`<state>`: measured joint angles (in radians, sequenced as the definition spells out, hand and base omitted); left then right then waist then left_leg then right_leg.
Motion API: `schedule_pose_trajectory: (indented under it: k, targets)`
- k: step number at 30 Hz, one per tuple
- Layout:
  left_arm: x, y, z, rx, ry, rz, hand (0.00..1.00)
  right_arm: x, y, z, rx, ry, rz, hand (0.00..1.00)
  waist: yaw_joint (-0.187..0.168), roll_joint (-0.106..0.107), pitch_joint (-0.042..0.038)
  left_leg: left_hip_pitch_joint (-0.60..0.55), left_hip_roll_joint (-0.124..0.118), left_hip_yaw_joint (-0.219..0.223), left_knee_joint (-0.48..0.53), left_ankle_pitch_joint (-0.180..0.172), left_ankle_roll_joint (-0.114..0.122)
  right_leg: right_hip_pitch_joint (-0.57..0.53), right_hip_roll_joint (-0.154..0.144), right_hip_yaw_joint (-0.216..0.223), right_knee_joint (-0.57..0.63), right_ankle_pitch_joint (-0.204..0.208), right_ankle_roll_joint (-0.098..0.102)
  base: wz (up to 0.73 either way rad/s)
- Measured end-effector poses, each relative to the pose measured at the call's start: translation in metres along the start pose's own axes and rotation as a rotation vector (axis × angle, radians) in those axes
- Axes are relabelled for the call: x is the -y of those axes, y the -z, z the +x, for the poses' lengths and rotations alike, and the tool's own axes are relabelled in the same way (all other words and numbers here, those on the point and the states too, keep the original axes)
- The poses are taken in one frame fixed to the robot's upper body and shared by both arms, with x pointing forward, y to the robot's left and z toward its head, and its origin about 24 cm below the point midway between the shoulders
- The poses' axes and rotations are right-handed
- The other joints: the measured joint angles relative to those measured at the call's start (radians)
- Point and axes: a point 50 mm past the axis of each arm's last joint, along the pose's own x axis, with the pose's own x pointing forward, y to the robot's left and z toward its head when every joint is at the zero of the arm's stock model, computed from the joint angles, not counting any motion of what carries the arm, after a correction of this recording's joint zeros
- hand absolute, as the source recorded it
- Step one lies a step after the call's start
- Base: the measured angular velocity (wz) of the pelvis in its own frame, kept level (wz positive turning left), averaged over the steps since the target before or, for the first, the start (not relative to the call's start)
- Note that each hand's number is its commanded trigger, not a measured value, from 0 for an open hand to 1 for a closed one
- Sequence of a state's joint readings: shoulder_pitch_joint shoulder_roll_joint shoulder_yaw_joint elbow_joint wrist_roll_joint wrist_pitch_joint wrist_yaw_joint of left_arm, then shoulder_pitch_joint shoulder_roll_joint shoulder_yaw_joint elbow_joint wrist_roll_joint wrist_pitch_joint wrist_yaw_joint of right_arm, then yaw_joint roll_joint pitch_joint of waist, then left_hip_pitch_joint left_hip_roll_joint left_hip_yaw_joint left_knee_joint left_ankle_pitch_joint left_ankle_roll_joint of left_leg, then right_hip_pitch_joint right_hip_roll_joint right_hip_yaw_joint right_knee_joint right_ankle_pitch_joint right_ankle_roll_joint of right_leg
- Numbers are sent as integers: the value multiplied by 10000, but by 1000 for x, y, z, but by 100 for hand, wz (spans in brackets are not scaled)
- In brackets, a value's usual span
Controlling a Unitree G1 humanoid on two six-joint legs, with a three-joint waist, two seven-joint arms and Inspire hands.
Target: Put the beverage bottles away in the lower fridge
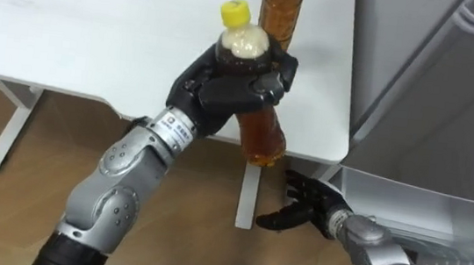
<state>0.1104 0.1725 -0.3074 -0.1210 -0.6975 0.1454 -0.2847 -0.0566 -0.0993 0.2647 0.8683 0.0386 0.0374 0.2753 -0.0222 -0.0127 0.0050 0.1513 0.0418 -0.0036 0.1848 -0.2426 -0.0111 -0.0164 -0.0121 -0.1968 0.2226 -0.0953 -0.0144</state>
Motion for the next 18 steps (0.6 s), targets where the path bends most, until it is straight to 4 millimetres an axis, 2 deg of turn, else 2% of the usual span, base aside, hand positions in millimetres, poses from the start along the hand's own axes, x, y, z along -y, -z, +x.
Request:
schedule_pose_trajectory:
  k: [5, 10, 18]
  targets:
    - [1, 8, 0, -352, 323, -138, 100, -9, -7, 2, 198, -627, -230, 0, 3, -91, 17, 14, -15, 12, 28, 0, 0, 4, -16, 17, 6, -14, 13, -1]
    - [-5, 20, -2, -829, 256, -343, 100, -13, -13, 2, 313, -1214, -334, 0, -1, -217, 85, -14, -21, 34, 31, -5, 8, 13, -25, 12, 7, -35, 35, 2]
    - [-9, 28, -4, -1204, 184, -457, 100, -22, -26, 1, 829, -2129, -512, 0, -15, -224, 89, -61, 5, 282, 7, -63, 89, -47, -32, 13, 63, -56, 59, -1]
